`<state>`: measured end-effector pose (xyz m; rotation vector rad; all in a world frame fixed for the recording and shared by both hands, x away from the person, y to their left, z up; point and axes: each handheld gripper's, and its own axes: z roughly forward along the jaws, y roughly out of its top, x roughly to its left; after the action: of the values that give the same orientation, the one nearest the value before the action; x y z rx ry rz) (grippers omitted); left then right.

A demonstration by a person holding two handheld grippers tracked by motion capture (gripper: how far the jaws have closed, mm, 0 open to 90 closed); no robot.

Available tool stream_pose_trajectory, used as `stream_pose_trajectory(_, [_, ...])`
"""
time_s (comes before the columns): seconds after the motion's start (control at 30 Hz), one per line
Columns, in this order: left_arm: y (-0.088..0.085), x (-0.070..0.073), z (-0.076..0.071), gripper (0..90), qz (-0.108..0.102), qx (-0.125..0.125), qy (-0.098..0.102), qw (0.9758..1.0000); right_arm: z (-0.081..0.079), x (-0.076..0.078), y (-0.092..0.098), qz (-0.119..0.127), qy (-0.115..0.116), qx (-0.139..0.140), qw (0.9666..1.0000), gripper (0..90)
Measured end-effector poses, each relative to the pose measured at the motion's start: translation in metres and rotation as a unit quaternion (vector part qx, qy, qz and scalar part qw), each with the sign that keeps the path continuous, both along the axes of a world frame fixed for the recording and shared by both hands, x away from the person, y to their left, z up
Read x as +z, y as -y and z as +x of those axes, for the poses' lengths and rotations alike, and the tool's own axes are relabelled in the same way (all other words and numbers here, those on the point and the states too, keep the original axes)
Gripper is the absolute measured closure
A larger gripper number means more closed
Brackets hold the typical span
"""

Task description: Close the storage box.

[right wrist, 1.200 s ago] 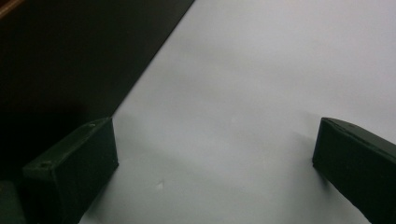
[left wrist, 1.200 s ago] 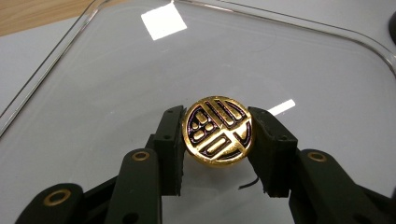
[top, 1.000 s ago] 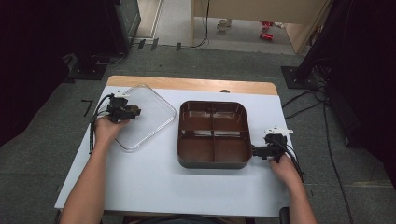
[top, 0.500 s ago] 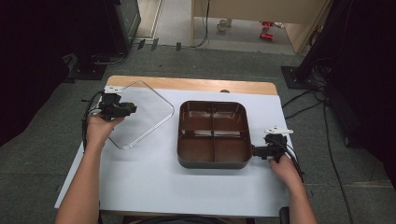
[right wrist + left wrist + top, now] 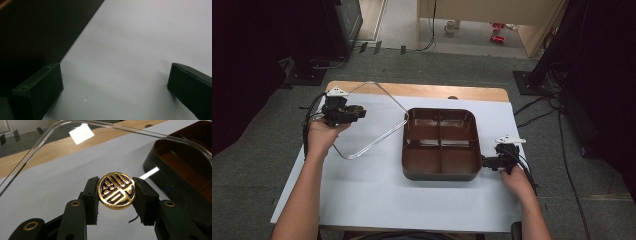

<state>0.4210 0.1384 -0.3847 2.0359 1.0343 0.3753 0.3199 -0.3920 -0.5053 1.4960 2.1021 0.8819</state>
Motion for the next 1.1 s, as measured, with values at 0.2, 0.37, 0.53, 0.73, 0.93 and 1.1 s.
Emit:
stream_pose_trajectory(0.2, [0.026, 0.014, -0.010, 59.5, -0.012, -0.042, 0.017, 0.9989, 0.000, 0.000, 0.000, 0.000, 0.000, 0.000, 1.0000, 0.0])
stream_pose_trajectory(0.37, [0.042, 0.016, -0.014, 59.5, -0.016, -0.066, 0.012, 0.9976, 0.000, 0.000, 0.000, 0.000, 0.000, 0.000, 1.0000, 0.0])
stream_pose_trajectory(0.53, [0.063, 0.014, -0.018, 59.5, 0.000, -0.094, 0.021, 0.9954, 0.000, 0.000, 0.000, 0.000, 0.000, 0.000, 1.0000, 0.0])
stream_pose_trajectory(0.73, [0.090, 0.006, -0.020, 59.5, -0.002, -0.131, 0.018, 0.9912, 0.000, 0.000, 0.000, 0.000, 0.000, 0.000, 1.0000, 0.0])
stream_pose_trajectory(0.93, [0.109, 0.002, -0.022, 59.5, -0.010, -0.155, 0.016, 0.9878, 0.000, 0.000, 0.000, -0.001, 0.001, 0.000, 1.0000, 0.0])
stream_pose_trajectory(1.1, [0.126, -0.002, -0.026, 59.5, -0.012, -0.178, 0.024, 0.9837, 0.000, 0.000, 0.000, 0.000, 0.000, 0.000, 1.0000, 0.0])
